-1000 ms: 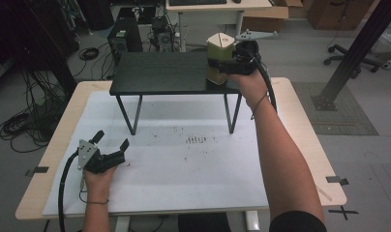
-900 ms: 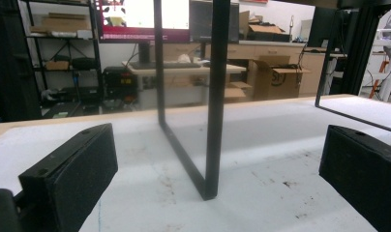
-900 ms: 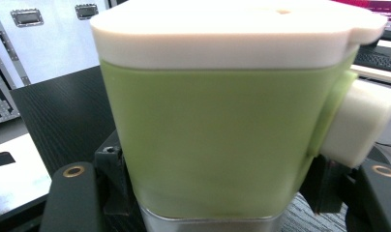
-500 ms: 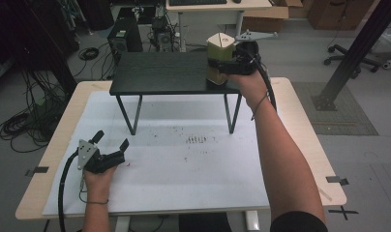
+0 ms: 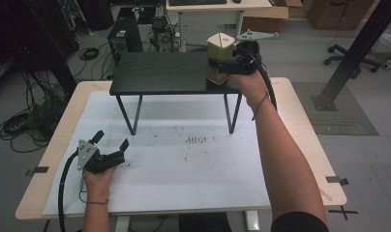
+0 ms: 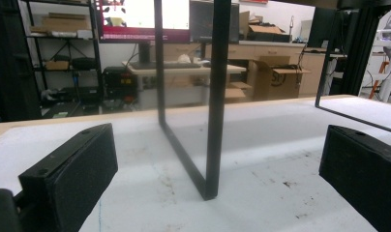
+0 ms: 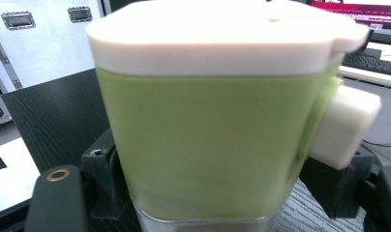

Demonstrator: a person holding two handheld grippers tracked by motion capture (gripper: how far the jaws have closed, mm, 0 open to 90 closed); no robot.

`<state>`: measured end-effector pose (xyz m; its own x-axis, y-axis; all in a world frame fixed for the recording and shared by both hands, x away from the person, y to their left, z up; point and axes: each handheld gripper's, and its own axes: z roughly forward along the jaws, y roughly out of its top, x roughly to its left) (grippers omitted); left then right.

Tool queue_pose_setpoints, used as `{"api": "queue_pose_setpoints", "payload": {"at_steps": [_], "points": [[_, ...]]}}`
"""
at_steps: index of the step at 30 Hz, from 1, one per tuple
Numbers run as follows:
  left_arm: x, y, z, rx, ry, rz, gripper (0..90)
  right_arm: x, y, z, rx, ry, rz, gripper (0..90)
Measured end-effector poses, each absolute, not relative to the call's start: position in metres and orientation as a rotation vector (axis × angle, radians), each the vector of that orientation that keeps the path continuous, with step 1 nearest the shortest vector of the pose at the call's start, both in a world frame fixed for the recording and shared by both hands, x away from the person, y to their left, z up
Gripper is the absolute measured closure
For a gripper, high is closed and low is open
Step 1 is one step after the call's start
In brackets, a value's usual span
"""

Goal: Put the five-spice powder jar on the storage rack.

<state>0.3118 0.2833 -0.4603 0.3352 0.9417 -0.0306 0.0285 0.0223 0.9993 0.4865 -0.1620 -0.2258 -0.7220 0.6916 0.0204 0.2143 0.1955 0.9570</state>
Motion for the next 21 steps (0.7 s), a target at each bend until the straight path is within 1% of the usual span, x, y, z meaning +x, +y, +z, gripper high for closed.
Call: {"api": "queue_pose_setpoints", "payload": {"at_steps": [12, 15, 21], "points": [[0.3119, 0.2833, -0.4603, 1.348, 0.984, 0.923, 0.3, 0.4873, -0.1597, -0.2276, 0.856, 2.061, 1.545, 13.8], [0.3120, 0.2834, -0.4603, 1.349, 0.984, 0.923, 0.3, 0.4880, -0.1584, -0.2287, 0.850, 2.054, 1.539, 9.9], [0.3120, 0.2834, -0.4604, 1.348, 0.984, 0.924, 0.4, 0.4873, -0.1569, -0.2282, 0.829, 2.033, 1.552, 5.5]]}}
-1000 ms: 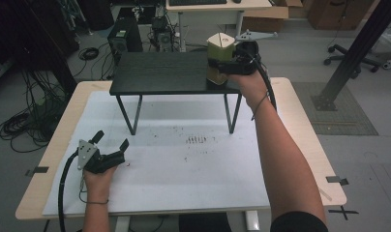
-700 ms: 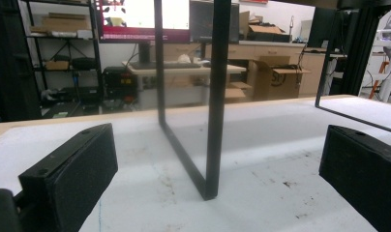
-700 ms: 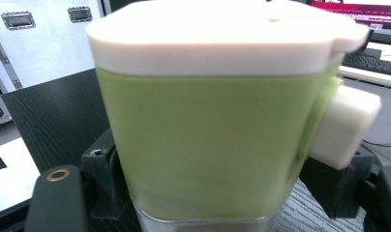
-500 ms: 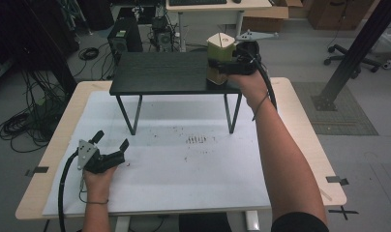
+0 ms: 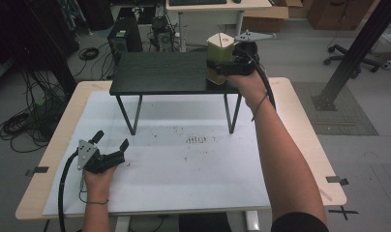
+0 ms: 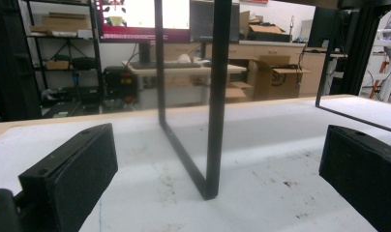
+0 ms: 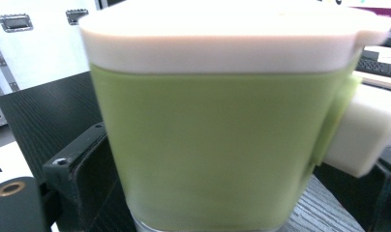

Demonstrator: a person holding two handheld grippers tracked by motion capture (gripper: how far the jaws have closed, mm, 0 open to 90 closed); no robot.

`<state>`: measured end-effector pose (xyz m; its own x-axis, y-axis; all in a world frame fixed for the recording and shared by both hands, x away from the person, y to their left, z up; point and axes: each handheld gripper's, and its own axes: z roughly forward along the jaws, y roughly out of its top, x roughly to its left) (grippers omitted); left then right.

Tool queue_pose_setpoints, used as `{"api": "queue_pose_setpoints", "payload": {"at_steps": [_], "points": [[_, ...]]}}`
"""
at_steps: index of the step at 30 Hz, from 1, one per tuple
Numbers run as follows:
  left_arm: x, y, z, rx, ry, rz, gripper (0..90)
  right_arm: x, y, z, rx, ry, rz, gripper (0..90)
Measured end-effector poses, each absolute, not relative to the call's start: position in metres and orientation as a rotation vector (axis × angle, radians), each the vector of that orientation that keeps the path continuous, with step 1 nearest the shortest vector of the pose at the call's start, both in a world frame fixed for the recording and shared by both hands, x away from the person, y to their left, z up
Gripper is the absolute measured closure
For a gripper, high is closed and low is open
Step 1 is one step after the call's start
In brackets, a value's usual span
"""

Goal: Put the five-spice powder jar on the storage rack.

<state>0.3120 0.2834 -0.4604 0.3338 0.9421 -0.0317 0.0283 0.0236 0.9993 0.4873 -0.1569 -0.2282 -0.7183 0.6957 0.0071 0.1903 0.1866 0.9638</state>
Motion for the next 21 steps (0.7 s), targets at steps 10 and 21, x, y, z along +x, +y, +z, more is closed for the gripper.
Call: {"api": "queue_pose_setpoints", "payload": {"at_steps": [10, 21], "points": [[0.3120, 0.2833, -0.4604, 1.350, 0.985, 0.922, 0.3, 0.4867, -0.1563, -0.2299, 0.816, 2.027, 1.560, 0.0], [0.3119, 0.2833, -0.4604, 1.350, 0.985, 0.922, 0.3, 0.4845, -0.1597, -0.2301, 0.840, 2.009, 1.578, 0.0]]}}
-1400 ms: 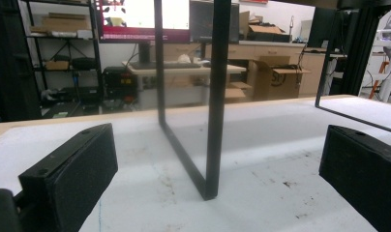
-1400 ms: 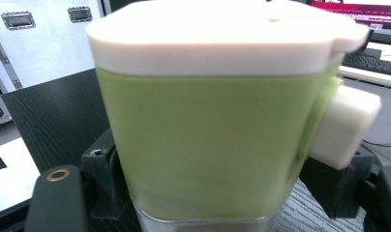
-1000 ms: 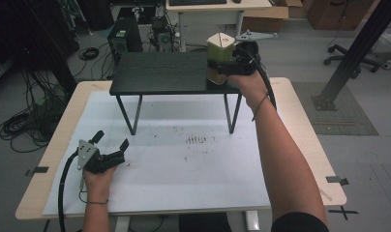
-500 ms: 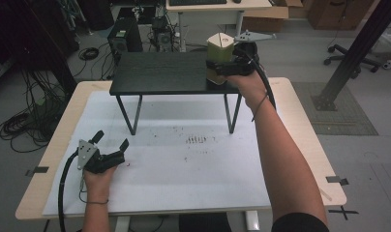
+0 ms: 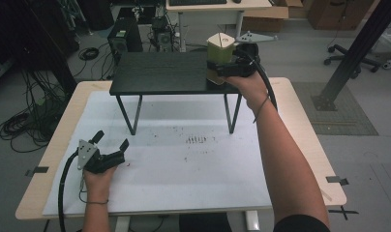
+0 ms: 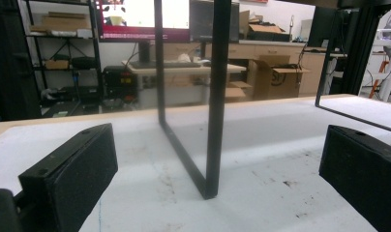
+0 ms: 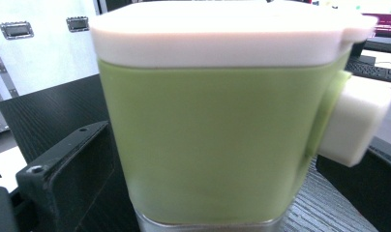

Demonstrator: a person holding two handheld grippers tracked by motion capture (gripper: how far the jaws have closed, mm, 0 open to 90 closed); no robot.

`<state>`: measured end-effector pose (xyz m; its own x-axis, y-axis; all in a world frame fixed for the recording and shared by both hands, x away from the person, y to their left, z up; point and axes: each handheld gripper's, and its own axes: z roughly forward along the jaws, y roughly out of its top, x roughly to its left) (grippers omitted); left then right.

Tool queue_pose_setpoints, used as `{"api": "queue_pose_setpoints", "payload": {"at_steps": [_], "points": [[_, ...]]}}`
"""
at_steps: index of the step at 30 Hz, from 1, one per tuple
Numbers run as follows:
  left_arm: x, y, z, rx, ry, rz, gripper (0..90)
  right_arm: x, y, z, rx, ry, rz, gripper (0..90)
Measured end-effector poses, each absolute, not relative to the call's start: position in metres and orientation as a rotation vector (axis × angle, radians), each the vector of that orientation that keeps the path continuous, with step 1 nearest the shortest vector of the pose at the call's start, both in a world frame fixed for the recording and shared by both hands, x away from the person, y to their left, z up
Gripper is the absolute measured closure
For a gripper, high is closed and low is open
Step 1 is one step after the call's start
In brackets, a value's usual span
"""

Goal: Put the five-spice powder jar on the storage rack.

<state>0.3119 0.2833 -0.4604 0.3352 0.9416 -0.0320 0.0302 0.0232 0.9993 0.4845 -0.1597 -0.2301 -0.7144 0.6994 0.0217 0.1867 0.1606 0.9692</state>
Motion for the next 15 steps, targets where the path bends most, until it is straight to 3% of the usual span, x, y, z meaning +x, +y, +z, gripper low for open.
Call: {"api": "queue_pose_setpoints", "payload": {"at_steps": [15], "points": [[0.312, 0.283, -0.460, 1.351, 0.983, 0.919, 0.3, 0.478, -0.170, -0.231, 0.866, 1.983, 1.586, 0.0]]}}
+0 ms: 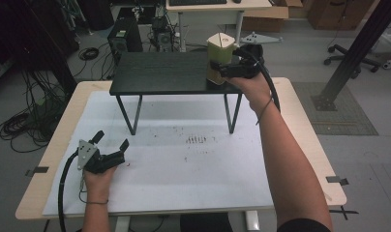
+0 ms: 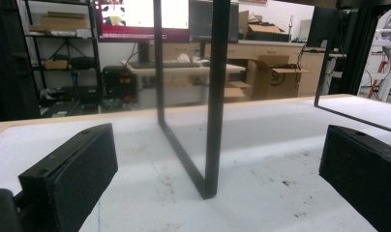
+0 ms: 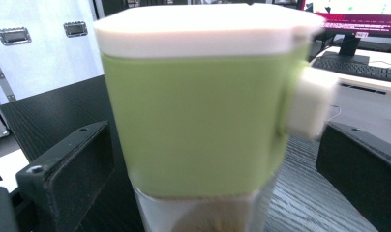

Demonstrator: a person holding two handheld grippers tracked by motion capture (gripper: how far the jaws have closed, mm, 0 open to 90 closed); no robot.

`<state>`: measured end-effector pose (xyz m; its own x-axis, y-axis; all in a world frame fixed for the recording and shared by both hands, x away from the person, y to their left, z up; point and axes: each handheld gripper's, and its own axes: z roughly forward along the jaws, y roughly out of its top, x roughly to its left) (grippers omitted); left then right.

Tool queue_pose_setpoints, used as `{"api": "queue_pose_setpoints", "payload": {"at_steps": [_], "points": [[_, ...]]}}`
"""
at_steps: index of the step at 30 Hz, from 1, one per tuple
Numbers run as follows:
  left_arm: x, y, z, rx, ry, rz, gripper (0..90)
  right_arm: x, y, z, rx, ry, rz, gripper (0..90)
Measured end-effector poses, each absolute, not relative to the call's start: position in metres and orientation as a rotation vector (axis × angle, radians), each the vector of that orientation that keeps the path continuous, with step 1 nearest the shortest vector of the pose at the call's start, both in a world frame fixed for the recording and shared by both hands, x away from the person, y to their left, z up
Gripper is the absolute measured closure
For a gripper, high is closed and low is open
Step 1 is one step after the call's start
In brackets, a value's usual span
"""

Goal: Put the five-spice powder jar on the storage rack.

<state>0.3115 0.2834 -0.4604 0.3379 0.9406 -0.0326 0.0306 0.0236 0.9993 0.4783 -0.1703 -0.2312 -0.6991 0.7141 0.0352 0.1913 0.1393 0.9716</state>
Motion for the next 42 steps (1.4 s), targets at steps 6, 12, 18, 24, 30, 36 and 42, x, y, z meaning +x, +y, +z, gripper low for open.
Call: {"api": "queue_pose_setpoints", "payload": {"at_steps": [6, 12, 18, 24, 30, 36, 42], "points": [[0.312, 0.284, -0.461, 1.347, 0.983, 0.916, 0.3, 0.473, -0.180, -0.233, 0.887, 1.969, 1.586, 0.0], [0.311, 0.284, -0.461, 1.345, 0.984, 0.914, 0.3, 0.465, -0.185, -0.231, 0.866, 1.957, 1.596, 0.0], [0.311, 0.284, -0.461, 1.343, 0.985, 0.911, 0.3, 0.454, -0.192, -0.227, 0.842, 1.945, 1.616, 0.0], [0.311, 0.284, -0.461, 1.341, 0.983, 0.908, 0.4, 0.440, -0.198, -0.224, 0.808, 1.935, 1.628, 0.0], [0.311, 0.286, -0.461, 1.326, 0.990, 0.904, 0.4, 0.425, -0.207, -0.225, 0.794, 1.922, 1.632, 0.0], [0.311, 0.285, -0.461, 1.332, 0.983, 0.902, 0.4, 0.411, -0.219, -0.227, 0.796, 1.906, 1.631, 0.0], [0.311, 0.285, -0.461, 1.333, 0.979, 0.898, 0.4, 0.400, -0.228, -0.233, 0.799, 1.895, 1.624, 0.1]]}}
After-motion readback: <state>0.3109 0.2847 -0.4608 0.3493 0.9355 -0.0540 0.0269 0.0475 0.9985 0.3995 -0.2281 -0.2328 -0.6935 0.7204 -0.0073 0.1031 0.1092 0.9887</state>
